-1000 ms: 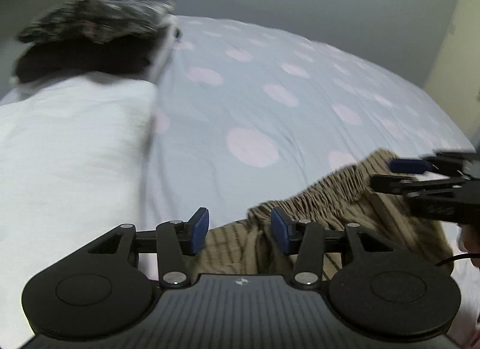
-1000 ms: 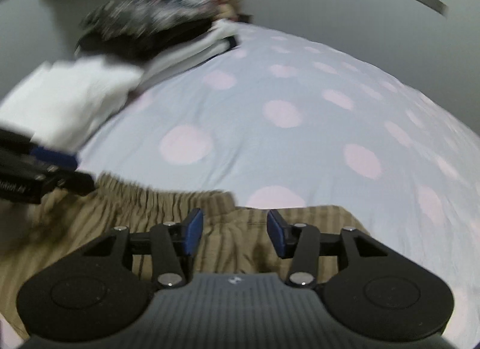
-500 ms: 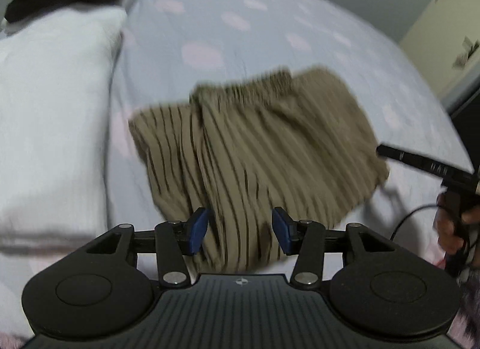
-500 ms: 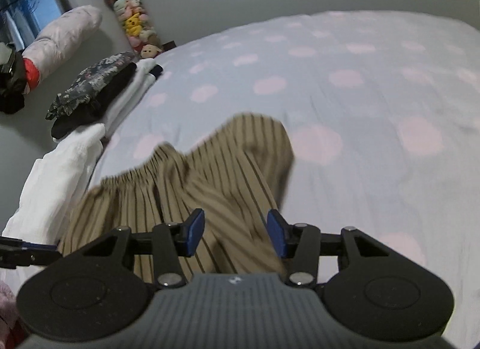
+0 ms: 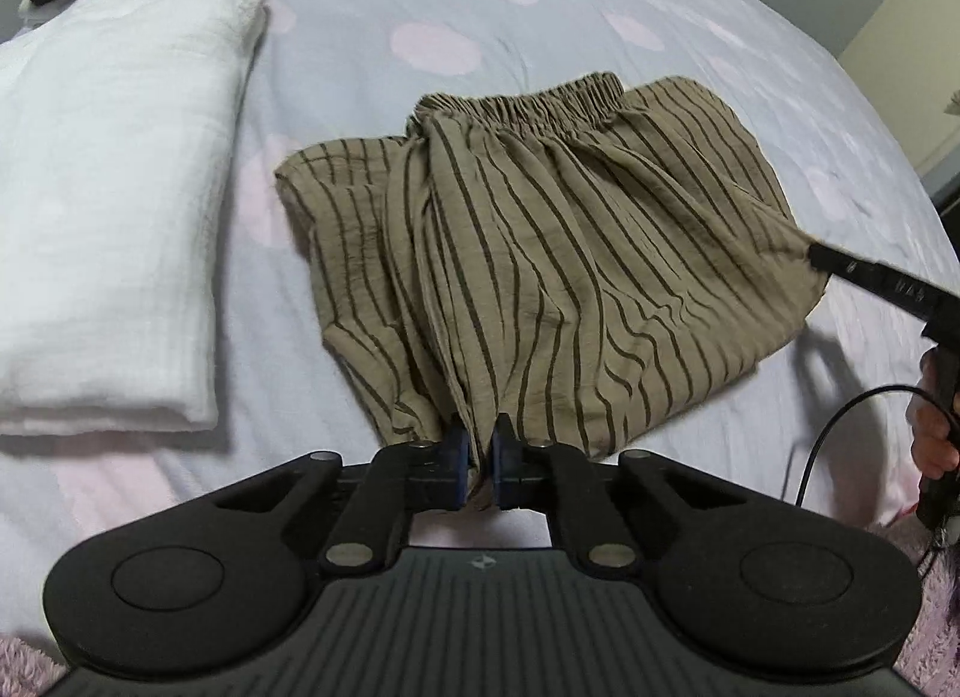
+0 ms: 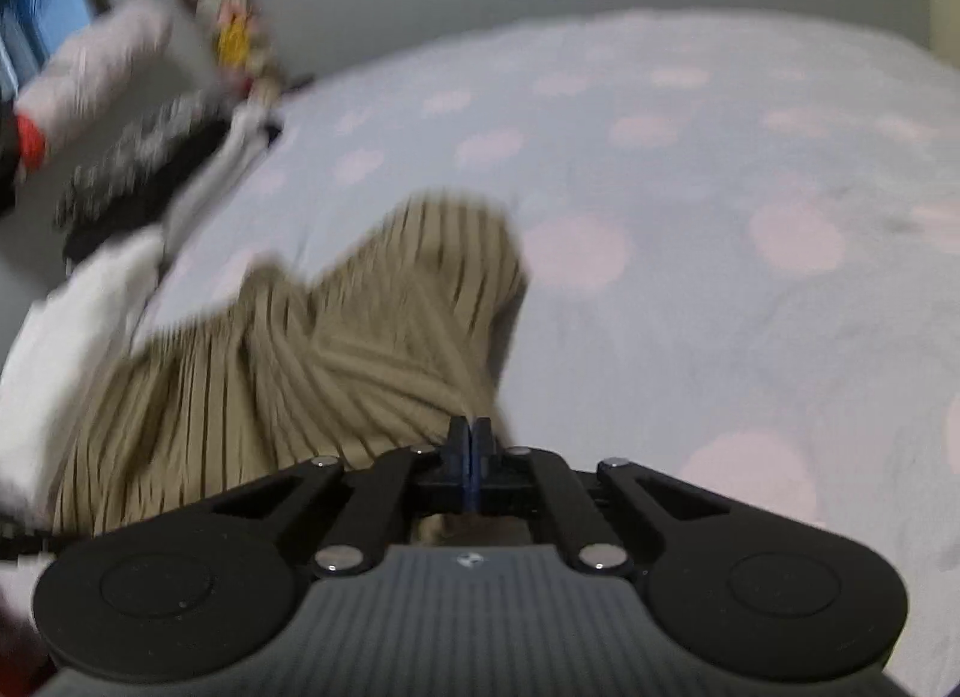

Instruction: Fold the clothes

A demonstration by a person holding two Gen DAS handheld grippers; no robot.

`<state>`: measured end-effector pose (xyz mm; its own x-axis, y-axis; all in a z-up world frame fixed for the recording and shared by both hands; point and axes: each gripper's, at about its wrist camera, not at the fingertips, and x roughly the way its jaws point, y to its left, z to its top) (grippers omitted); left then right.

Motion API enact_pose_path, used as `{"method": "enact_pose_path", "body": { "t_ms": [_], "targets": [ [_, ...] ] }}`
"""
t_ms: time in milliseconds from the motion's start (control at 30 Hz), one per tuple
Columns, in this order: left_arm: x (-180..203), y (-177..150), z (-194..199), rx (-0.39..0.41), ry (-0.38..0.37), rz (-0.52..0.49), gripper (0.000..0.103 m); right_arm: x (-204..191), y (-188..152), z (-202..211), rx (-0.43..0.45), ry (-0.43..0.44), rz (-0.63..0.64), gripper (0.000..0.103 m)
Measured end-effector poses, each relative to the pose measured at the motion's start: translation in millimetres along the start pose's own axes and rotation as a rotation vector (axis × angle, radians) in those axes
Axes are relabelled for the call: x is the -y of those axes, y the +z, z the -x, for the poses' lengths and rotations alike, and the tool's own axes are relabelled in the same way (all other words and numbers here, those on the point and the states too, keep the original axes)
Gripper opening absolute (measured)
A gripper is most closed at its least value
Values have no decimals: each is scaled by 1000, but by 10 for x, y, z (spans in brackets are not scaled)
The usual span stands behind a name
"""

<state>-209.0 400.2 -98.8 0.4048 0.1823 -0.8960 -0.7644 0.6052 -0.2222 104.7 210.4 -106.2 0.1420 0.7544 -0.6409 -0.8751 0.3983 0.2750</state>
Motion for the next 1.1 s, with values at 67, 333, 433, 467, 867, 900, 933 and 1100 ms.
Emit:
{"method": "enact_pose_path", "body": {
  "t_ms": [67, 333, 433, 467, 867, 900, 933, 1100],
  "targets": [
    [-7, -16, -13, -18, 10, 1, 8, -27, 24, 4, 37, -21, 30, 1],
    [-28, -37, -87, -83, 34, 5, 7, 90, -9, -282, -57, -113, 19, 0],
    [-41, -57, -29, -70, 15, 7, 9, 106, -10, -300, -60, -114, 5, 0],
    [-50, -64, -9, -66, 5, 8, 11, 119, -4, -271, -58, -108, -5, 1],
    [314, -192, 15, -162, 75, -272, 45, 108, -47, -25, -200, -2, 48, 39],
    [332, -194, -23, -173, 85, -281, 45, 74, -70, -61, -226, 8, 69, 39],
    [343, -199, -55, -184, 94, -286, 45, 42, -90, -98, -248, 15, 89, 40],
    [326, -183, -172, -189, 152, -273, 20, -35, -125, -264, -248, 5, 162, 38]
  ]
}}
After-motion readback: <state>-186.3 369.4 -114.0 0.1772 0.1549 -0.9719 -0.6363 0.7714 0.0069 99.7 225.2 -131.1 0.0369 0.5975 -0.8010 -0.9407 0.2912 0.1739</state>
